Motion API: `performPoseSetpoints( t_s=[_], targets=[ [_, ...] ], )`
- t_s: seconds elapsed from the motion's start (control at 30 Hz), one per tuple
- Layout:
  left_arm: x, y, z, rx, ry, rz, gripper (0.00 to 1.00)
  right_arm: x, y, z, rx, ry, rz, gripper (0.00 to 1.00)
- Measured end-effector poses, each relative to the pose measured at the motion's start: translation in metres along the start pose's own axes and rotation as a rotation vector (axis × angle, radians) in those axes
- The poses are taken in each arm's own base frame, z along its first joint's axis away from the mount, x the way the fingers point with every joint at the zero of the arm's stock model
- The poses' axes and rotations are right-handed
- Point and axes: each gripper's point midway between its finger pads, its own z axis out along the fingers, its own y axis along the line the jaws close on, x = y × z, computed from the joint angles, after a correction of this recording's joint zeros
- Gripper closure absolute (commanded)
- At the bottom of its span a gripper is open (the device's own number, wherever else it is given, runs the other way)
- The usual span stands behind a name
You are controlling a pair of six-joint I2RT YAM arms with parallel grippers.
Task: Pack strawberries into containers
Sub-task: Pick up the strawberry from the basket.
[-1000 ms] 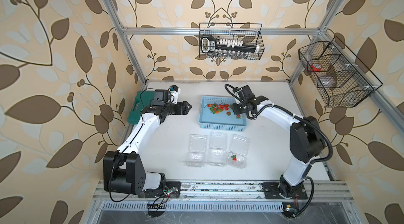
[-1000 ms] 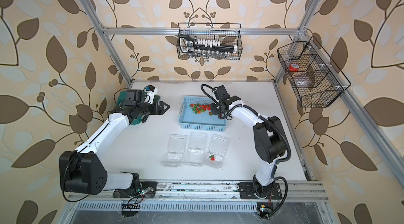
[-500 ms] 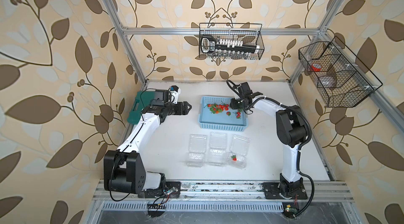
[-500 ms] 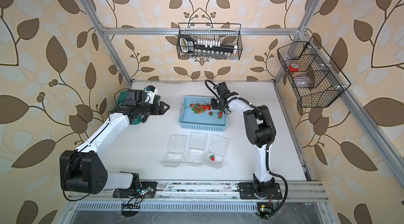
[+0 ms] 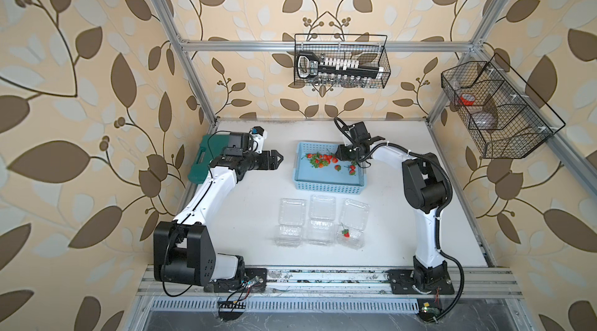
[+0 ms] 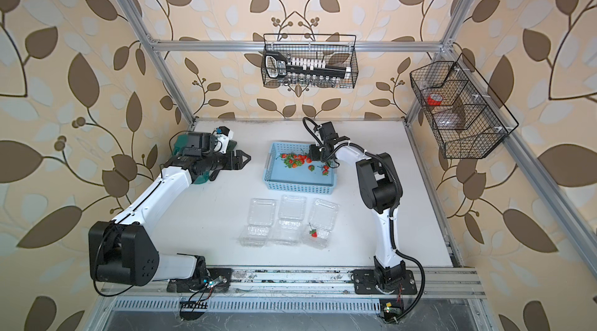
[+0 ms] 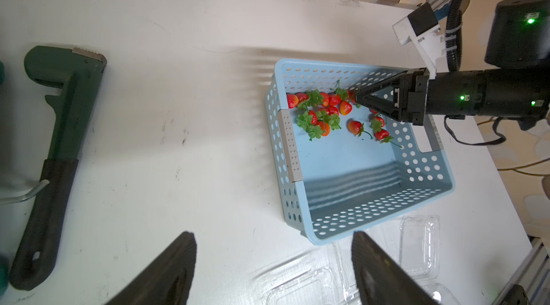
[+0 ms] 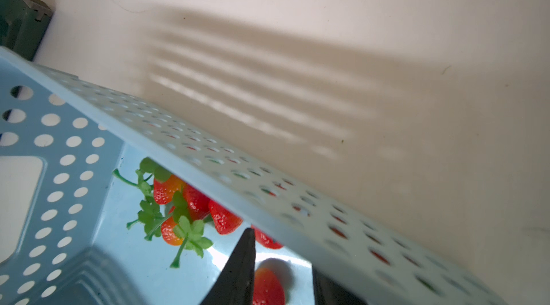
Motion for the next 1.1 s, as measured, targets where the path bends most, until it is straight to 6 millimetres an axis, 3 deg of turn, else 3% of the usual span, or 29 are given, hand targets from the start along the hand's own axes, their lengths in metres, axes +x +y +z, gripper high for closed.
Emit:
performPoseSetpoints(
  t_s=[0.63,0.9,1.1],
  targets=[
    [-0.001,0.000,0.000,0.000,-0.001,0.001,0.17,-0.006,-0.010,-0.003,0.061,-0.011,-0.017,0.70],
    [-0.001,0.000,0.000,0.000,-0.001,0.002,0.17,0.000,-0.016,0.007,0.070,0.011,-0.010,0.71],
    [-0.001,0.000,0.000,0.000,-0.001,0.002,0.17,0.004,-0.018,0.011,0.072,0.022,-0.009,0.79]
  ],
)
